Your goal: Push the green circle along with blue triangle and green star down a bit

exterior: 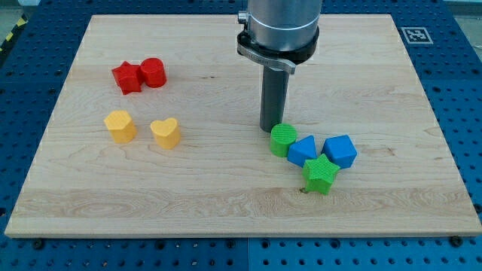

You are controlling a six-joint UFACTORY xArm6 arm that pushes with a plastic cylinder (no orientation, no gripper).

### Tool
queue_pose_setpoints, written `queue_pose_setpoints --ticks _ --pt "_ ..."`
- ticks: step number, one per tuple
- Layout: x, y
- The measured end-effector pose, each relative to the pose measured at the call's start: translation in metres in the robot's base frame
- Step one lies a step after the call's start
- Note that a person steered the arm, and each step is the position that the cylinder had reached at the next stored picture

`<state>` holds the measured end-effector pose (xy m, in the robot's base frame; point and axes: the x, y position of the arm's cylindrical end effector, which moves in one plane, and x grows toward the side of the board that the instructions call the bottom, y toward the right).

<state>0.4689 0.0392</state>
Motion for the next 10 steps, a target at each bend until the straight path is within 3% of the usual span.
queue_pose_setpoints --ticks 9,10 --pt "0.009 0.002" --pt "0.004 -0.041"
